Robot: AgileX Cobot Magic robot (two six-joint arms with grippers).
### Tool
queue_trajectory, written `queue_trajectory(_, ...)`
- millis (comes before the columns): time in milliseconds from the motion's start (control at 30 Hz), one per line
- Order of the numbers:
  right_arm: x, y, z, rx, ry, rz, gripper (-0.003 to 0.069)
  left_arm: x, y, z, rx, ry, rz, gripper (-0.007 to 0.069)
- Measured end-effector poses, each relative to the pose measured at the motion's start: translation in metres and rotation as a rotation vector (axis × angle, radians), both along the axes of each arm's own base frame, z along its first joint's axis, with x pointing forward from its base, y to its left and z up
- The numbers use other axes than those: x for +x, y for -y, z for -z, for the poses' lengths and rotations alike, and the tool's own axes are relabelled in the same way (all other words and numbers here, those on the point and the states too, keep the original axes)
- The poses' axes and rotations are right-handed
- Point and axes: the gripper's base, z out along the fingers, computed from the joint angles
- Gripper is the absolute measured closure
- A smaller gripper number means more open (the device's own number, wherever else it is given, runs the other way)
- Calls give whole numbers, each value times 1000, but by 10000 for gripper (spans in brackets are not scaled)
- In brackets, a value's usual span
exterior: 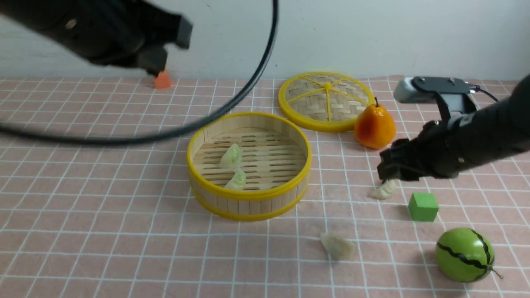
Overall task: Put the dumplings into the steamer on the table with the pink tablecloth.
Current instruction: 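Reach for and grasp a dumpling lying on the table beside the steamer, then place the dumpling in the bamboo steamer basket with the right gripper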
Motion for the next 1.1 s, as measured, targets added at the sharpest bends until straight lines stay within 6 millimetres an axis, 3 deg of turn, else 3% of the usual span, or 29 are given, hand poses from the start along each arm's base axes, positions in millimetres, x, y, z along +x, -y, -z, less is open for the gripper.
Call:
queue_trajectory(67,13,6,6,13,-16,40,257,-12,-7,10,23,-14,-3,638)
queue_trajectory(133,40,19,24,49,-63,126,253,-44,-28,39,98,-35,-19,638)
queue_trajectory(167,42,19,26,51,-68,128,253,-49,-30,38,97,-24,-22,638)
queue_trajectory(233,59,21,46,64,-107,154,251,-80,-52,70,143,-26,-74,638)
queue_trajectory(267,65,20,53,66,-119,158,251,-91,-59,76,140,-6,-97,638)
queue_trajectory(400,77,19,73,55,-140,162,252,-119,-82,104,142,28,-206,638)
queue_trajectory(433,80,19,83,37,-153,158,260,-132,-93,118,131,46,-274,638)
queue_trajectory(567,83,18,97,11,-180,143,314,-153,-111,136,78,123,-391,638)
queue_trajectory(733,79,0,96,-35,-170,36,477,-156,-113,141,38,162,-419,638)
queue_trajectory(867,77,-15,88,-70,-172,-81,501,-154,-111,138,13,191,-404,638)
queue_trajectory(933,77,-22,77,-80,-176,-141,501,-153,-110,138,-5,203,-398,638)
queue_trajectory(1100,85,-46,14,-87,-69,-251,501,-150,-105,140,-43,240,-360,638)
